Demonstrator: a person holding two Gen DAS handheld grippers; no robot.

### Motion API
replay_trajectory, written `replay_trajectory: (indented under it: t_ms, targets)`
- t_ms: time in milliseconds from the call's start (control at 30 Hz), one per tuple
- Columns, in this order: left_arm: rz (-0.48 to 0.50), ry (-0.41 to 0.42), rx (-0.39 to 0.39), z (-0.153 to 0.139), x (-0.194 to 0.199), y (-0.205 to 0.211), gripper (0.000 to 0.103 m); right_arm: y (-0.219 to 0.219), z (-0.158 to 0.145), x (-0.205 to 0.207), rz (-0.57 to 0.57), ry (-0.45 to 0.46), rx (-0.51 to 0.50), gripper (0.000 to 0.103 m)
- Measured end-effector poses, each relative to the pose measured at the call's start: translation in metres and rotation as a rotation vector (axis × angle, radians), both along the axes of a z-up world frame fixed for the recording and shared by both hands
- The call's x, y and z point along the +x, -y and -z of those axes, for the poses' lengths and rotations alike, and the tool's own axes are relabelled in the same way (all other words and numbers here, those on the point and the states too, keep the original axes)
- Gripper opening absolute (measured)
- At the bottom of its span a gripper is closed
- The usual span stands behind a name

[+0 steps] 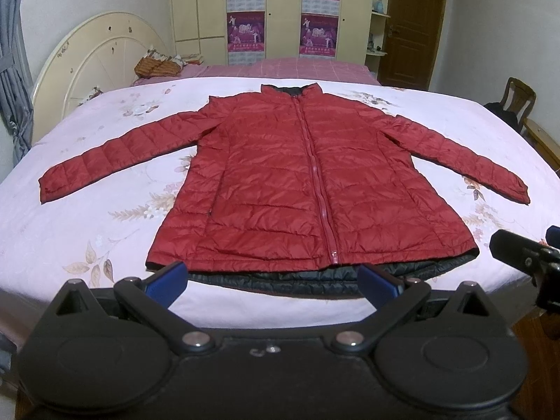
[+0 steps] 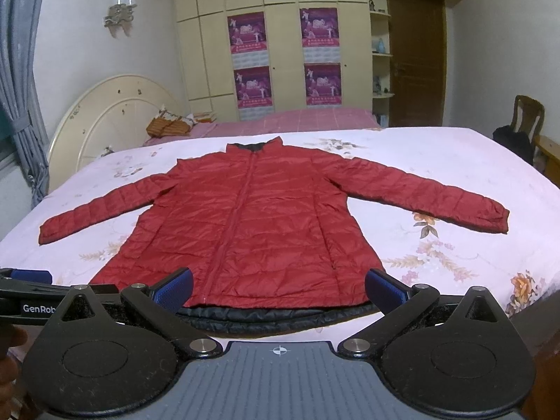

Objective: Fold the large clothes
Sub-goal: 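Move both tools over the spread red puffer jacket toward its body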

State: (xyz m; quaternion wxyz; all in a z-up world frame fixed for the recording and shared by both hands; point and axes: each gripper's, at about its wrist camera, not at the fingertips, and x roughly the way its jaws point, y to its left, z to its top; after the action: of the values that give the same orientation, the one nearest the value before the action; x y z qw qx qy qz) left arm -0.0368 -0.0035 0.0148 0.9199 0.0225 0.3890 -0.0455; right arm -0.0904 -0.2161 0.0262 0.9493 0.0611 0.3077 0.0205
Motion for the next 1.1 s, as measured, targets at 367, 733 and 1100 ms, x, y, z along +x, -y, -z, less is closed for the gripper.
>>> replay_trajectory:
  t_ms: [367, 733, 1100]
  targets:
    - [0.000, -0.008, 0.002, 0.002, 0.004, 0.003, 0.103, 0.002, 0.001, 0.002, 0.002, -0.004, 0.004, 0.103]
    - [-0.009, -0.018, 0.002, 0.003, 0.009, 0.002, 0.103, 0.003, 0.003, 0.004, 0.003, -0.010, 0.006, 0.103]
    - [-0.021, -0.023, 0.007, 0.005, 0.022, -0.007, 0.103, 0.001, 0.008, 0.014, 0.015, -0.014, 0.010, 0.103]
